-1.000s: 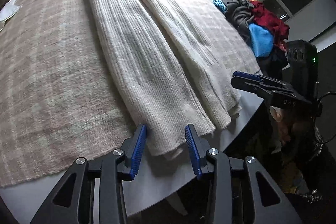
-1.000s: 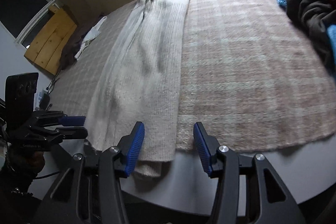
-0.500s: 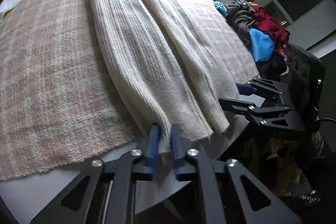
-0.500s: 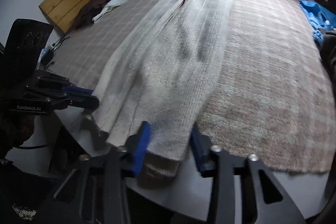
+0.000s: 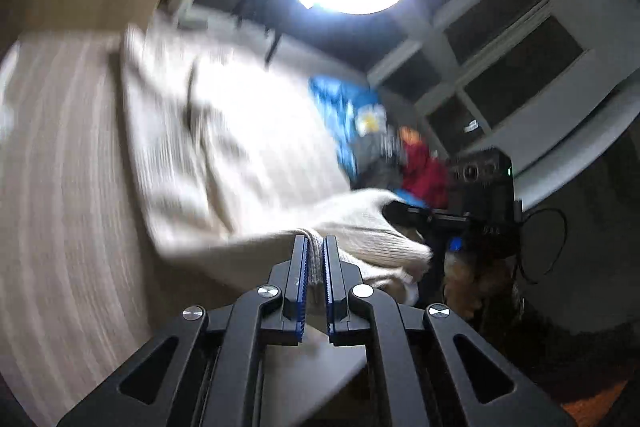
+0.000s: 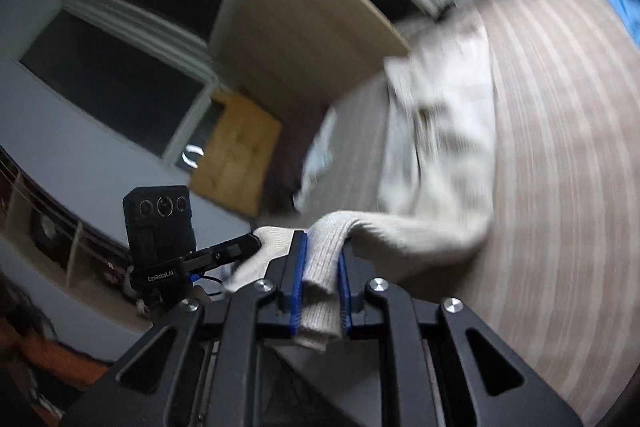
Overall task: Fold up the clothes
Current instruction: 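Grasp the cardigan hem with both grippers and lift it toward the collar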
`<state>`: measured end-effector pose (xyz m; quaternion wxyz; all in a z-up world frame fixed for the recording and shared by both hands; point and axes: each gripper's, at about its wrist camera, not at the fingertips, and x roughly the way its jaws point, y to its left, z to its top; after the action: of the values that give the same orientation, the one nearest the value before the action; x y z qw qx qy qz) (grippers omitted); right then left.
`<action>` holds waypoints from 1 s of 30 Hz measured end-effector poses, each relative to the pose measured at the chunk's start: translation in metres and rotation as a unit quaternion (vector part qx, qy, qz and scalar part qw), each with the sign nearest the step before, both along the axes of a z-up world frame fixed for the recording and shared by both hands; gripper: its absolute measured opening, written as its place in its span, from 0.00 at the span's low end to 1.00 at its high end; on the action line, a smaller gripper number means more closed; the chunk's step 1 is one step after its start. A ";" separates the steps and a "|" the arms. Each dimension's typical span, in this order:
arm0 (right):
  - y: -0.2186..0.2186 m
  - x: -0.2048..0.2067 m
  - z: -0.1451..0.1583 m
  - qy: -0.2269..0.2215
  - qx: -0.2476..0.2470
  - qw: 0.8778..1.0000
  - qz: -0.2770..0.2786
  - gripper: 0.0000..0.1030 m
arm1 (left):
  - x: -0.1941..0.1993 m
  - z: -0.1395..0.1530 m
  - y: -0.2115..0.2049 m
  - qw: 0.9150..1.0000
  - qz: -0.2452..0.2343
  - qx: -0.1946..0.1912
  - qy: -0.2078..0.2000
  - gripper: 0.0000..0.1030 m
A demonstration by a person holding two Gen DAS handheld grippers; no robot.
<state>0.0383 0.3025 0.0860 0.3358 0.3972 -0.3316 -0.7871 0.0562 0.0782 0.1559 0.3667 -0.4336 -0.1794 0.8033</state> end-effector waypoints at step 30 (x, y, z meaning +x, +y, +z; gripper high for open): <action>0.052 -0.300 -0.114 -0.205 -0.033 0.973 -0.096 0.19 | -0.324 -0.140 -0.036 0.986 0.079 -0.035 -0.144 0.18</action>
<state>-0.2620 0.3543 -0.0275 0.1966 0.5054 -0.4558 -0.7058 -0.2676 0.0425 0.0161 0.2572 -0.5418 -0.2356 0.7647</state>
